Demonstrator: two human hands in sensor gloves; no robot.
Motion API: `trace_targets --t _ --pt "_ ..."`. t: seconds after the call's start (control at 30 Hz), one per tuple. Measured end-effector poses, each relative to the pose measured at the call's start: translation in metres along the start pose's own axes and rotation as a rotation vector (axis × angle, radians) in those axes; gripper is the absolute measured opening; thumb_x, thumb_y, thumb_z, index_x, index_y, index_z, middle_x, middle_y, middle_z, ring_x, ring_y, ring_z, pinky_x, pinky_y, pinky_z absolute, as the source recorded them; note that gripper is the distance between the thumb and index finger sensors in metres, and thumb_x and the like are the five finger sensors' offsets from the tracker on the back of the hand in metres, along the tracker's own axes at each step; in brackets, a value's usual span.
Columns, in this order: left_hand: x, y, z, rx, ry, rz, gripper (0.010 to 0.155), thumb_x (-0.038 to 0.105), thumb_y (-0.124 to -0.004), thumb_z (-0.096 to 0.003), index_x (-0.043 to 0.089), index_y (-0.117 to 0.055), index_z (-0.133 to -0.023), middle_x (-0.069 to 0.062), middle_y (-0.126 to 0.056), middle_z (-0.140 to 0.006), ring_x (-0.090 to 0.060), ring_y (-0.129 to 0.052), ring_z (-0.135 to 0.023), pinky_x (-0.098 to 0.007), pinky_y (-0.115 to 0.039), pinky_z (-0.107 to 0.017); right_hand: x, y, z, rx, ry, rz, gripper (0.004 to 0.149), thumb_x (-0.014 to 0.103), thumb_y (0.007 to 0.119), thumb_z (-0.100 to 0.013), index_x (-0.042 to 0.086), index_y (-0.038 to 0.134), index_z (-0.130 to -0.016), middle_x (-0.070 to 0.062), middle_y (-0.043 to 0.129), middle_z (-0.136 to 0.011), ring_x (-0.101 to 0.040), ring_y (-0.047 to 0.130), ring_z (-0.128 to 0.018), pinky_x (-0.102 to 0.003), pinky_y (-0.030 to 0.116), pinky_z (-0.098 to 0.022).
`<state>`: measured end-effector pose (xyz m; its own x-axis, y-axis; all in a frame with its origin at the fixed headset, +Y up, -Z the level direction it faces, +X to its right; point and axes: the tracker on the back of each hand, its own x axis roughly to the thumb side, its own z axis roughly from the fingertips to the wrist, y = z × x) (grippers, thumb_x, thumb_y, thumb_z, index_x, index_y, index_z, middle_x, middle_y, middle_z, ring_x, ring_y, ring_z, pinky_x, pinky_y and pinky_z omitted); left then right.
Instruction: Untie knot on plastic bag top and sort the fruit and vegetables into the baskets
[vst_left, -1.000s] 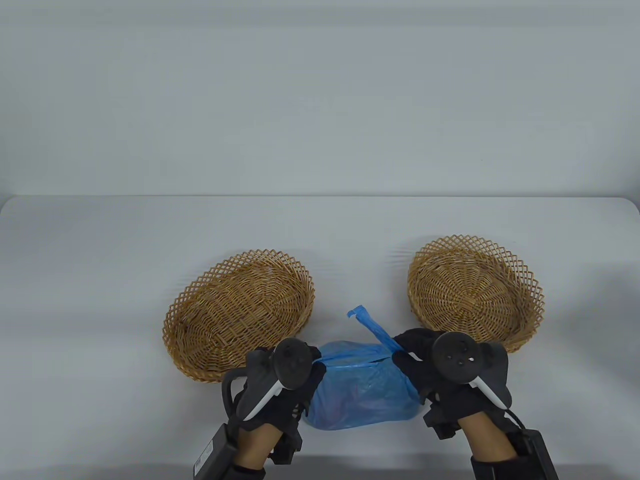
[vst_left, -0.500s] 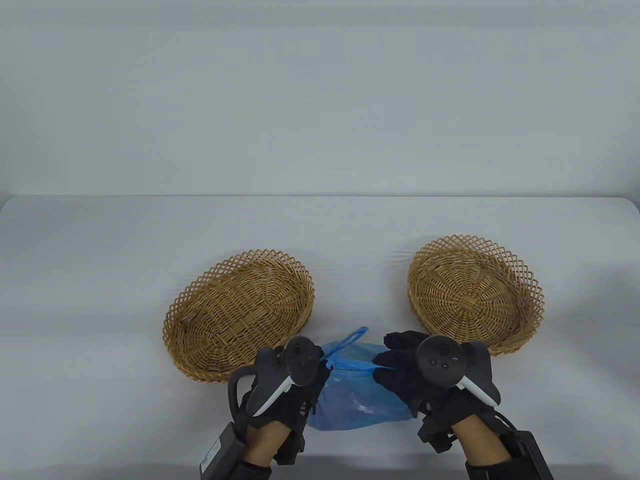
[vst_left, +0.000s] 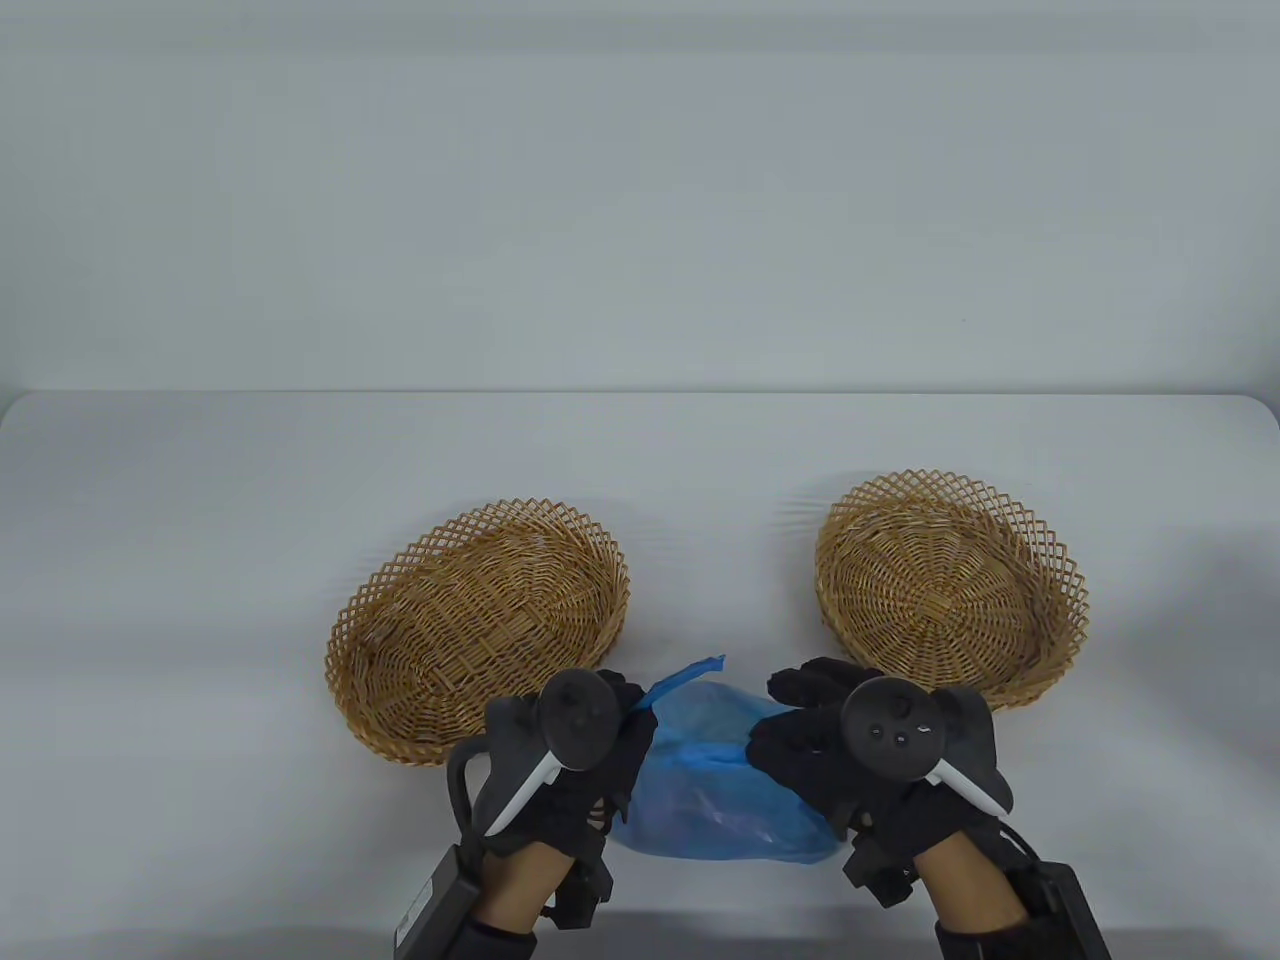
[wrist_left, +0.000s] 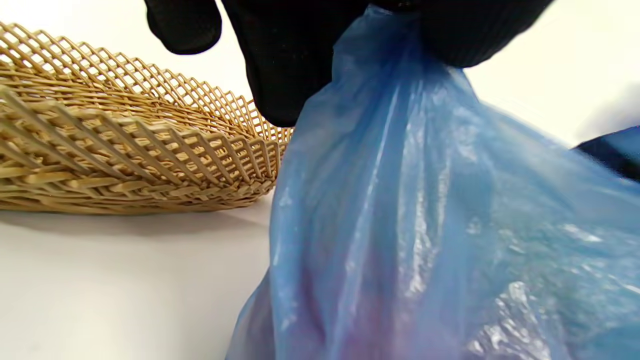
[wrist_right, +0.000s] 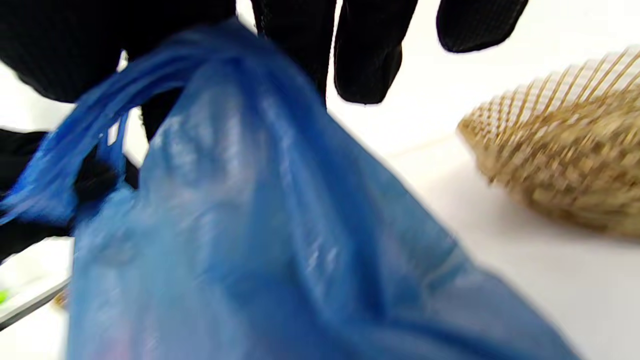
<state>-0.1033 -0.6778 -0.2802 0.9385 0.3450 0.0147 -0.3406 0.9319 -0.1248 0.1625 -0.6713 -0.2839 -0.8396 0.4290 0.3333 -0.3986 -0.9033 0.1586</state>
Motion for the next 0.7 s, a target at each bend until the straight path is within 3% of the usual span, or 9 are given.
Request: trace_targets --t 0.13,0.27,0.33,0.37,0.47,0.57,0.7 --pt "-0.002 0.003 0.001 0.034 0.031 -0.014 0.042 0.057 -0.063 -0.0523 0.043 -0.073 -0.091 0.013 -0.073 -0.109 -0.015 -0.085 -0.100 -0.053 -0.055 -0.086 0.001 0.000 0.000 -0.025 0.018 0.170 0.049 0.061 0.072 -0.041 0.024 0.102 -0.054 -0.006 0.083 -0.101 -0.040 0.058 -0.107 -0.073 0.039 -0.074" --pt "-0.001 0.003 0.001 0.031 0.024 -0.015 0.042 0.056 -0.064 -0.0523 0.041 -0.075 -0.090 0.012 -0.074 -0.108 -0.016 -0.086 -0.099 -0.053 -0.055 -0.086 0.002 -0.003 0.000 -0.051 0.054 0.256 0.053 0.062 0.068 -0.042 0.023 0.103 -0.052 -0.008 0.087 -0.097 -0.041 0.064 -0.103 -0.075 0.041 -0.072" --pt "0.001 0.003 0.003 0.035 0.006 -0.016 0.041 0.056 -0.064 -0.0522 0.042 -0.075 -0.090 0.013 -0.074 -0.108 -0.015 -0.086 -0.100 -0.053 -0.055 -0.086 0.005 -0.005 0.002 -0.096 0.073 0.300 0.055 0.061 0.067 -0.043 0.021 0.104 -0.051 -0.008 0.093 -0.090 -0.039 0.076 -0.095 -0.073 0.048 -0.070" --pt "0.001 0.004 0.004 0.041 -0.001 -0.008 0.041 0.056 -0.064 -0.0522 0.042 -0.075 -0.090 0.013 -0.074 -0.108 -0.015 -0.086 -0.100 -0.053 -0.055 -0.086 0.007 -0.006 0.003 -0.129 0.090 0.339 0.055 0.060 0.068 -0.043 0.020 0.104 -0.053 -0.008 0.099 -0.082 -0.037 0.086 -0.085 -0.071 0.054 -0.069" --pt "0.002 0.006 0.006 0.036 -0.033 0.018 0.041 0.057 -0.064 -0.0522 0.043 -0.074 -0.090 0.014 -0.072 -0.110 -0.015 -0.084 -0.102 -0.053 -0.053 -0.086 0.011 -0.006 0.004 -0.178 0.118 0.400 0.049 0.056 0.074 -0.044 0.018 0.102 -0.060 -0.006 0.102 -0.074 -0.034 0.093 -0.075 -0.066 0.062 -0.067" --pt "0.004 0.007 0.009 0.061 -0.046 -0.007 0.042 0.057 -0.064 -0.0520 0.043 -0.075 -0.090 0.013 -0.072 -0.110 -0.015 -0.084 -0.102 -0.054 -0.053 -0.086 0.014 -0.005 0.004 -0.189 0.146 0.461 0.039 0.046 0.087 -0.043 0.019 0.096 -0.070 -0.007 0.098 -0.081 -0.033 0.091 -0.077 -0.065 0.062 -0.067" --pt "0.004 0.008 0.010 0.069 -0.052 -0.011 0.041 0.056 -0.065 -0.0518 0.042 -0.075 -0.089 0.012 -0.072 -0.110 -0.016 -0.084 -0.101 -0.055 -0.053 -0.086 0.016 -0.003 0.004 -0.182 0.150 0.506 0.042 0.038 0.094 -0.039 0.022 0.090 -0.078 -0.006 0.094 -0.087 -0.032 0.088 -0.082 -0.064 0.062 -0.069"
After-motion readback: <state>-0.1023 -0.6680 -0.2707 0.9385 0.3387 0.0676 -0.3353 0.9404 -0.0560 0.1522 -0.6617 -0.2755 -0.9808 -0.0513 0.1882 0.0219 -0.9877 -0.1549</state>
